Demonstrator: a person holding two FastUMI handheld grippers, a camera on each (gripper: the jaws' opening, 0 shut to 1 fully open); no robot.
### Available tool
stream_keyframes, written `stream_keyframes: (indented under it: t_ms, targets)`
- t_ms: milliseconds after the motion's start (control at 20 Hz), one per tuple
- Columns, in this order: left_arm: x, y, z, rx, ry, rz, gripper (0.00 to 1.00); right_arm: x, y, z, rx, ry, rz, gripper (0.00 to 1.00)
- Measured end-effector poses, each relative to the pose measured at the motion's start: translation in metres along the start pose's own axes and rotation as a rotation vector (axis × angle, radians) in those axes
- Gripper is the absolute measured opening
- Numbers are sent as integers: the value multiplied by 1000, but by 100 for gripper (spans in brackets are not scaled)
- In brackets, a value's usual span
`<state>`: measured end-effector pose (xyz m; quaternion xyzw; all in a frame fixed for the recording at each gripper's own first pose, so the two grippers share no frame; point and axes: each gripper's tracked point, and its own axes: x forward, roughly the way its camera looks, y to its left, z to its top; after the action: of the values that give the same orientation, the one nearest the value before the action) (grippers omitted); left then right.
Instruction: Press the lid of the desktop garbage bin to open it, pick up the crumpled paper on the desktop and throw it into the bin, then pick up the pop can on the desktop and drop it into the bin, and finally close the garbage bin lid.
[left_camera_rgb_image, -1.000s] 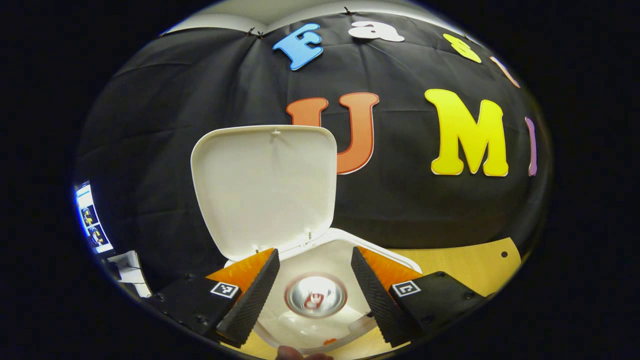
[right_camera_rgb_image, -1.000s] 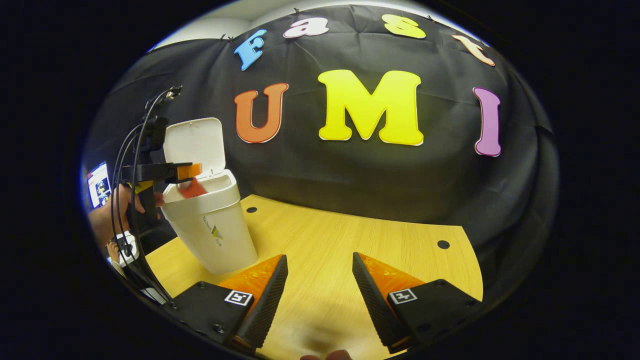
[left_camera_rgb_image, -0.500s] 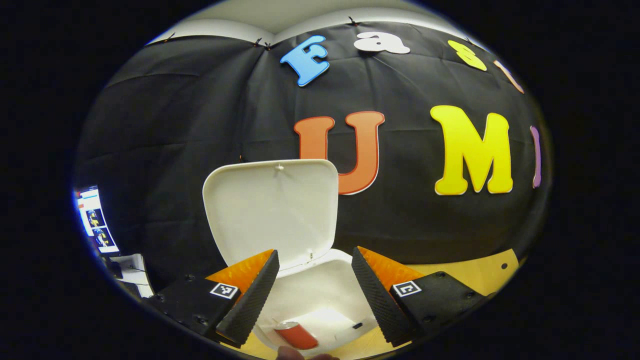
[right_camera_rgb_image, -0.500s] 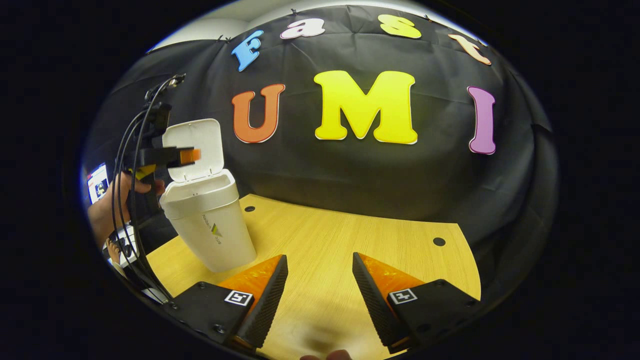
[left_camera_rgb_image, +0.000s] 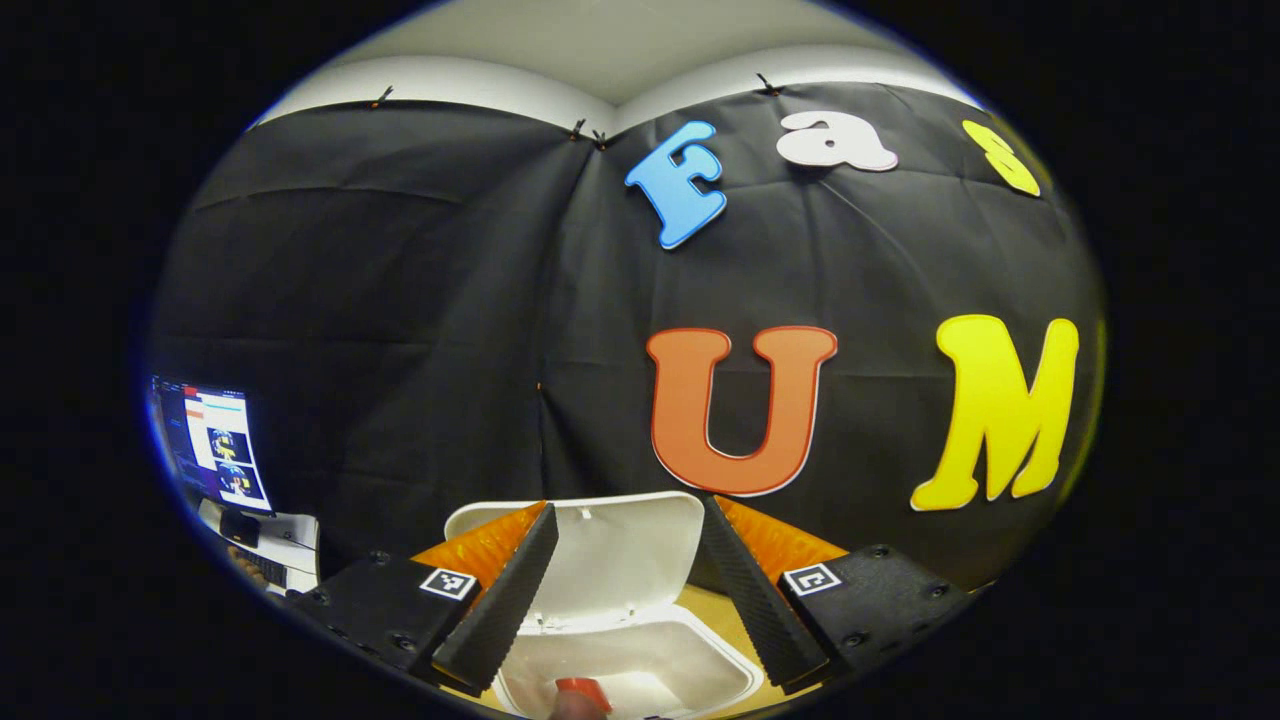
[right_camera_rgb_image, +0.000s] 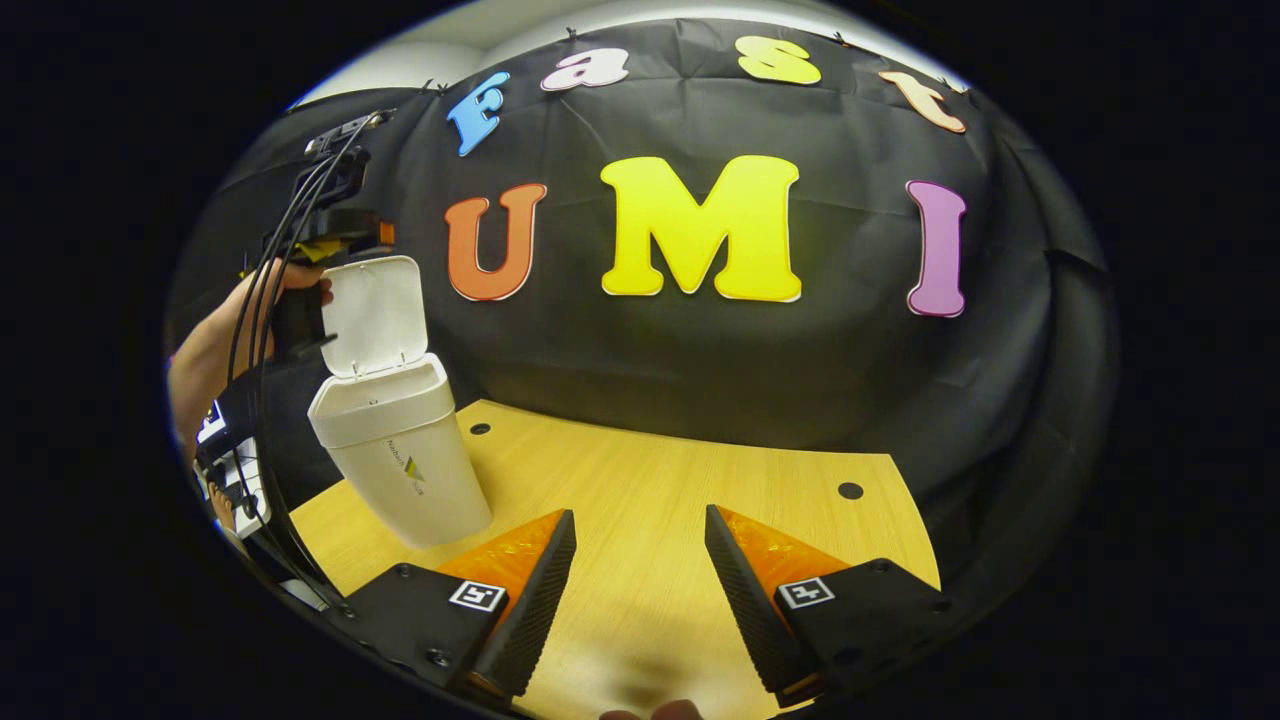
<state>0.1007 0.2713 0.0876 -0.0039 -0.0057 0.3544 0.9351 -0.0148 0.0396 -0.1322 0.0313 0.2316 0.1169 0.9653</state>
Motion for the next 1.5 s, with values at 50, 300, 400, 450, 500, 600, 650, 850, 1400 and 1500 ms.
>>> stream_keyframes:
  t_ms: [50, 300, 400, 450, 500, 600, 650, 850, 1400, 1500]
  targets:
    - [8, 5, 6, -12, 7, 25, 95, -1, -4, -1, 6, 5, -6, 83]
    - [45, 21, 18, -14, 65, 136, 95, -5, -18, 2, 15, 7, -34, 83]
    - [53, 22, 3, -30, 134, 134, 95, -4, -22, 4, 23, 6, -43, 83]
    - [57, 25, -3, -38, 163, 148, 95, -2, -23, 5, 29, 7, -46, 83]
    - [60, 26, -7, -42, 180, 158, 95, -1, -24, 5, 32, 10, -48, 83]
    - [62, 27, -11, -30, 202, 177, 95, 0, -24, 6, 28, 13, -47, 83]
    - [63, 26, -13, -21, 209, 179, 95, 1, -24, 5, 22, 14, -45, 83]
    - [57, 24, -25, -22, 257, 191, 95, 1, -27, 3, 21, 19, -37, 83]
    - [-29, -2, -54, -75, 311, 171, 94, -19, -43, -2, 8, 0, 18, 83]
    - [-49, -8, -66, -93, 326, 164, 97, -24, -47, -3, -3, -1, 23, 83]
